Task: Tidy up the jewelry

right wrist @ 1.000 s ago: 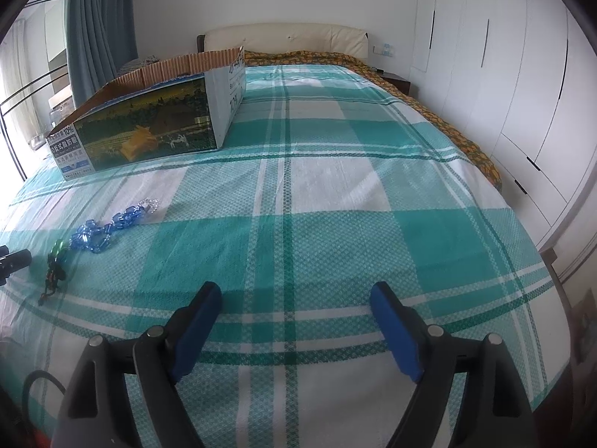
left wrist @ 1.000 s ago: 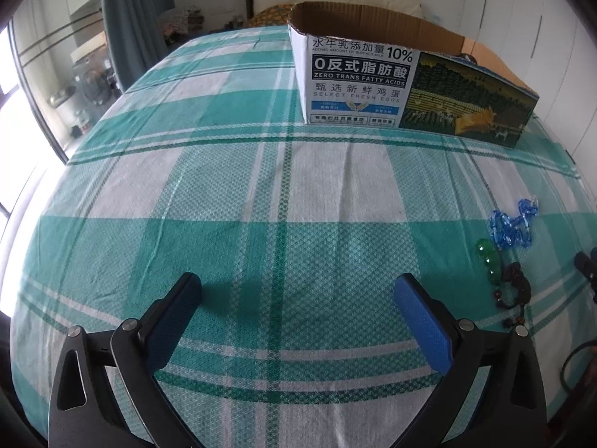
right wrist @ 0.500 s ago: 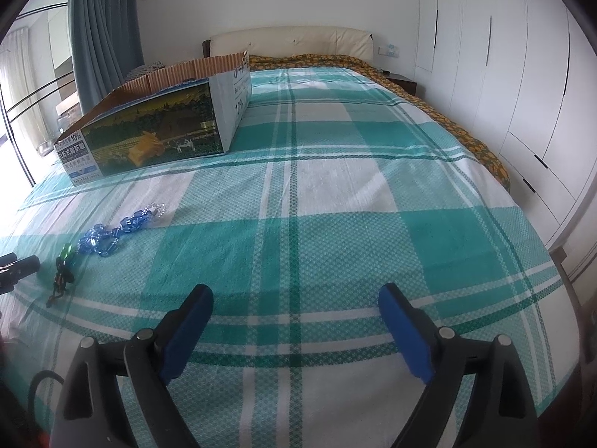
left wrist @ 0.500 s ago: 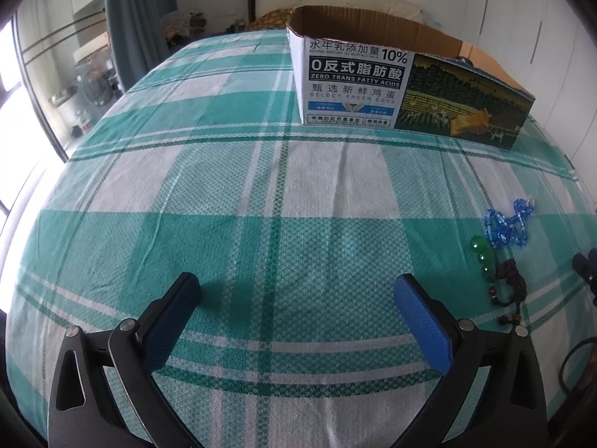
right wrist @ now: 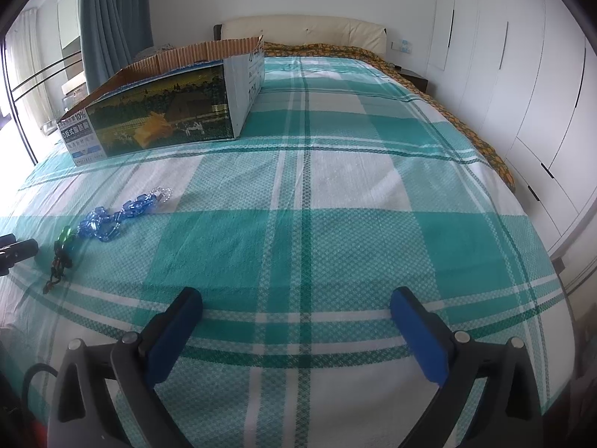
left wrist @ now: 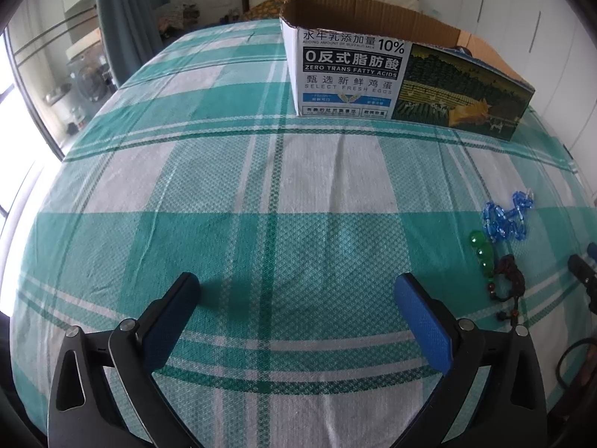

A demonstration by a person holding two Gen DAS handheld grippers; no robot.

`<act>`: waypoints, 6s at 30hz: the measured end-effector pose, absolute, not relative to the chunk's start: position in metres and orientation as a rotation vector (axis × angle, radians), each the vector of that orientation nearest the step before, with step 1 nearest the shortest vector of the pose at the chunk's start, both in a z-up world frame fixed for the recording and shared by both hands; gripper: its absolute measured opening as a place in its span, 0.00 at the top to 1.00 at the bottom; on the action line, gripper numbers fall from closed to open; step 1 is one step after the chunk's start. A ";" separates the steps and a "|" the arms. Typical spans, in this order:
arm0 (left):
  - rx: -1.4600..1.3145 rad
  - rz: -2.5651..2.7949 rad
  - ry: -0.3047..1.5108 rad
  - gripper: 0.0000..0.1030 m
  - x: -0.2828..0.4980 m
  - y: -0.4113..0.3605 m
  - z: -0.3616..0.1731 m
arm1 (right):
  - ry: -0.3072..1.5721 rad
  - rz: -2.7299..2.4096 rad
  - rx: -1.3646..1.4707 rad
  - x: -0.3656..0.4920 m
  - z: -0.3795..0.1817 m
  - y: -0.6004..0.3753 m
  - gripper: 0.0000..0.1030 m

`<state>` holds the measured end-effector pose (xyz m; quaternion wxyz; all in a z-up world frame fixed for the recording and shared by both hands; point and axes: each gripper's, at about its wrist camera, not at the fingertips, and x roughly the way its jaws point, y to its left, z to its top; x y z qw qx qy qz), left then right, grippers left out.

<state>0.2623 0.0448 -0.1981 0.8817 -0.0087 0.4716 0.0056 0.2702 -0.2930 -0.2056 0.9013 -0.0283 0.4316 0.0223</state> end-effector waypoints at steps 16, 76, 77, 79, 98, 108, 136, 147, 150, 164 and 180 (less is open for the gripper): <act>-0.083 -0.290 0.873 0.01 0.235 -0.033 -0.171 | 0.889 0.056 -0.063 0.271 -0.206 -0.293 0.00; -0.053 -0.145 0.881 0.87 0.253 0.006 -0.189 | 0.918 0.407 0.067 0.293 -0.177 -0.208 0.89; -0.062 -0.147 0.879 0.88 0.253 0.007 -0.187 | 0.910 0.411 0.079 0.292 -0.172 -0.212 0.89; -0.077 -0.151 0.874 0.89 0.253 0.009 -0.181 | 0.898 0.421 0.097 0.292 -0.160 -0.217 0.89; -0.151 -0.250 0.745 0.91 0.290 0.033 -0.068 | 0.742 0.543 0.192 0.324 -0.049 -0.242 0.89; -0.160 -0.248 0.762 0.91 0.409 0.037 -0.037 | 0.714 0.526 0.111 0.432 -0.018 -0.226 0.89; 0.077 -0.037 0.668 0.02 0.435 -0.010 -0.046 | 0.783 0.352 0.036 0.502 -0.064 -0.231 0.28; 0.109 0.091 0.639 0.00 0.360 -0.022 -0.015 | 0.723 0.293 -0.043 0.414 -0.025 -0.219 0.18; 0.080 0.089 0.654 0.00 0.349 -0.018 -0.015 | 0.745 0.283 -0.058 0.401 -0.025 -0.214 0.18; 0.005 0.091 0.679 0.00 0.318 -0.010 -0.004 | 0.760 0.304 -0.085 0.365 -0.013 -0.193 0.18; -0.007 0.110 0.679 0.00 0.311 -0.003 0.002 | 0.742 0.315 -0.113 0.351 0.002 -0.180 0.18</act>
